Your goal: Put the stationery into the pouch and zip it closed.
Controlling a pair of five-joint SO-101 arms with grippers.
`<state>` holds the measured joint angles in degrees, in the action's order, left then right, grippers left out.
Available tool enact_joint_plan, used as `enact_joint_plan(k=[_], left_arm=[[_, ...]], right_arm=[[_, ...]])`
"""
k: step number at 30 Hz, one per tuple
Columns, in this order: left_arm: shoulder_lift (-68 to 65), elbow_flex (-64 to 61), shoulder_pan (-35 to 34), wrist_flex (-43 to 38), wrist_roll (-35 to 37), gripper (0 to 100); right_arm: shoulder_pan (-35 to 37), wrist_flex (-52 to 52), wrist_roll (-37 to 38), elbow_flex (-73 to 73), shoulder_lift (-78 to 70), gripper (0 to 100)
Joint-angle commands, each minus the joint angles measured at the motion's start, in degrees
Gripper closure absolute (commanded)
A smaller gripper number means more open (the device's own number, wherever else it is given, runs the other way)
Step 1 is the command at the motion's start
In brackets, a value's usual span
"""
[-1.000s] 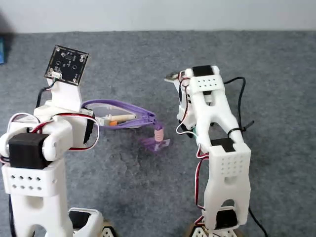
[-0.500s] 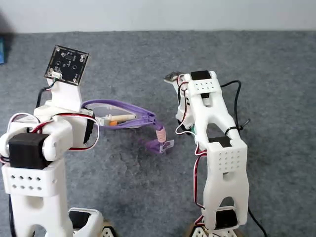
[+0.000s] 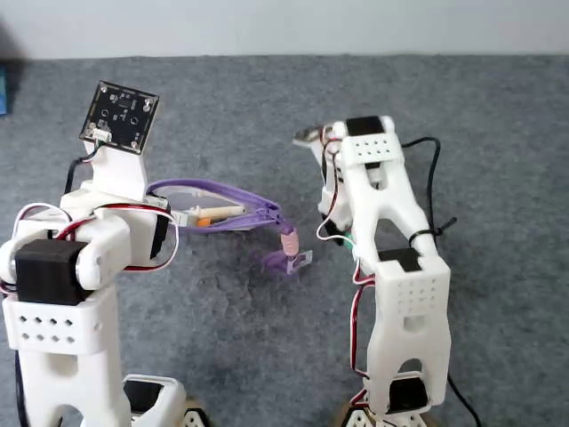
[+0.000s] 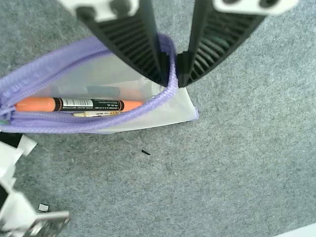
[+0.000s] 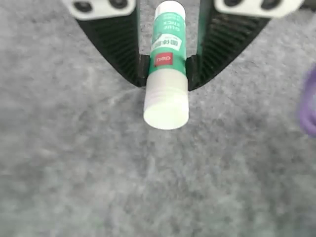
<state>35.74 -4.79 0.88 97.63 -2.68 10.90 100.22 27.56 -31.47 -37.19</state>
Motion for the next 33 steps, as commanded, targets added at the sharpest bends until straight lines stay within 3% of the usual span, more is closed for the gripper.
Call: enact_joint_plan(k=[1, 16, 24, 33], left_arm=[[-1.14, 0.4, 0.0, -0.44, 0.18, 99], [-1.23, 0.31, -0.26, -0.53, 0.53, 99], [-1.23, 0.22, -0.26, -0.53, 0.53, 99], [-1.23, 0.22, -0.26, -0.53, 0.53, 99]], right_arm=[[-0.48, 2.68, -2.99, -2.99, 10.51, 99.1], [0.48, 2.51, -17.85, 18.81, 53.41, 99.1], [13.49, -5.23, -26.64, 19.25, 73.19, 99.1], [26.07, -23.96, -38.24, 23.82, 75.74, 99.1]])
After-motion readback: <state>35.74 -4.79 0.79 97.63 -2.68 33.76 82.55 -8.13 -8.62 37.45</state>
